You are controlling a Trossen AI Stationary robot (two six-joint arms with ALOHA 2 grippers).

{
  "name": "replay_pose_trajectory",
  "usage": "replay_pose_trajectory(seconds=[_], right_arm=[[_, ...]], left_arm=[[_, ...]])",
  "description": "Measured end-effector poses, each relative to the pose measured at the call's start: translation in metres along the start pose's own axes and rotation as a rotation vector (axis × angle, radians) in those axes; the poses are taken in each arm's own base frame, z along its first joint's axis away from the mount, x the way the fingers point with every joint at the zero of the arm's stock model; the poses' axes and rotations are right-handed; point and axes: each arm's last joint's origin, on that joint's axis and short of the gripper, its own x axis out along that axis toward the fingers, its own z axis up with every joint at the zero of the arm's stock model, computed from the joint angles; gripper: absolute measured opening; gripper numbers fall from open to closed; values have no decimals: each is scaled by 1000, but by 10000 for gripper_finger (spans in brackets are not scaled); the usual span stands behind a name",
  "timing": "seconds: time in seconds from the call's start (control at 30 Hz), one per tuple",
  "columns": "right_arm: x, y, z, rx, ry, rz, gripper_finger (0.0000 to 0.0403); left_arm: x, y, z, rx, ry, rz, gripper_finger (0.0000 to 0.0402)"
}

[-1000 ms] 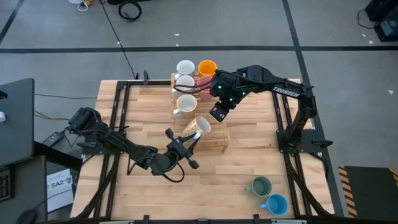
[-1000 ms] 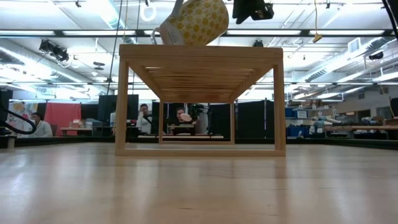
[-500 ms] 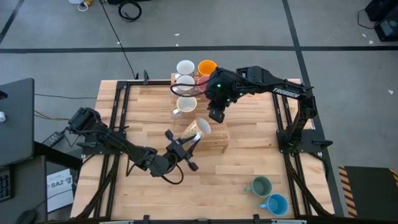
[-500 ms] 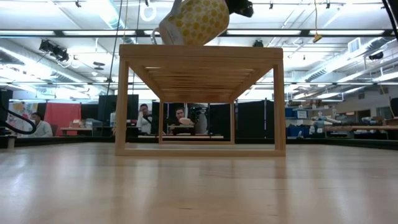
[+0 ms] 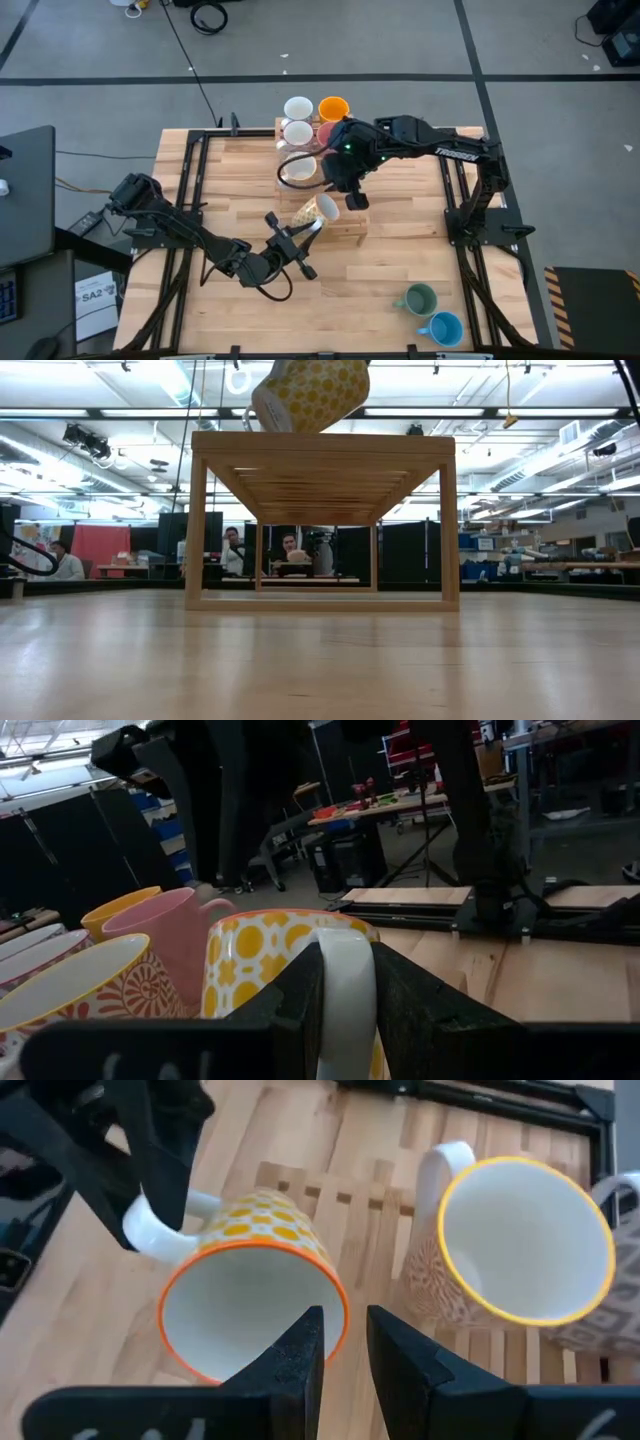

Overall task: Place coffee mugs
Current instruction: Put the yellow cup on the shelf aligned with the other orange cup

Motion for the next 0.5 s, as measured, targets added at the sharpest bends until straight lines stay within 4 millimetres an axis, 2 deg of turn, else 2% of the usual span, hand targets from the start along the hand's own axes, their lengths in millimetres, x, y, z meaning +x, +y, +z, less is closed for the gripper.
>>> replay_pose_trajectory(seconds=[0.13,0.37,0.5], right_arm=[[3,2,2,-93,-23,0,85],[23,5,-5,-263,4,17,85],[29,5,-4,-298,-8,-6,85]], left_arm=[[0,0,0,0,0,0,82],[0,0,0,0,0,1,82],[0,0,0,0,0,2,82]])
